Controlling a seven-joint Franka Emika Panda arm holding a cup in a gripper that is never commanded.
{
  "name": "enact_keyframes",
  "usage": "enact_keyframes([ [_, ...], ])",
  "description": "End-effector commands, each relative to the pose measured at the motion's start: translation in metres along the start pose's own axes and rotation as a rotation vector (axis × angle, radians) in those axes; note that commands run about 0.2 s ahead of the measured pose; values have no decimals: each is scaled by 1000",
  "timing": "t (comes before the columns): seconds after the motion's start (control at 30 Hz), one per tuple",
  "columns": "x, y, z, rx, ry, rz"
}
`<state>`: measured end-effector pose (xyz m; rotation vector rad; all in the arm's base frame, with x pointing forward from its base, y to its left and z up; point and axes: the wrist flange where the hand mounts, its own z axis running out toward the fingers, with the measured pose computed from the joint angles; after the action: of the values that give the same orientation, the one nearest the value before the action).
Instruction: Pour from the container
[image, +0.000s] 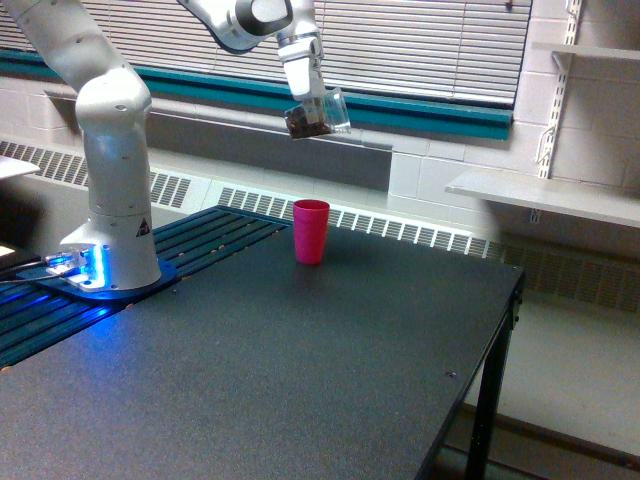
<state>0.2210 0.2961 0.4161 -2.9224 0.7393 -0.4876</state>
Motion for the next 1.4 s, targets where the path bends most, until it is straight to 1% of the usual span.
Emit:
enact_keyframes([
  [0.03,-10,6,4,-7,-21,70],
  [0.13,-15,10,9,-17,-34,82],
  [0.23,-20,12,11,-13,-52,83],
  [0.33,-24,16,12,-18,-63,84],
  [0.57,-26,27,11,-34,-62,79],
  [0.7,-31,33,7,-39,-64,67],
  [0.8,-35,39,8,-52,-62,69],
  [0.9,-41,43,6,-44,-73,65],
  [1.1,-48,55,14,-63,-94,64],
  [1.2,-50,56,16,-57,-105,58],
  [1.4,-45,58,16,-61,-100,90],
])
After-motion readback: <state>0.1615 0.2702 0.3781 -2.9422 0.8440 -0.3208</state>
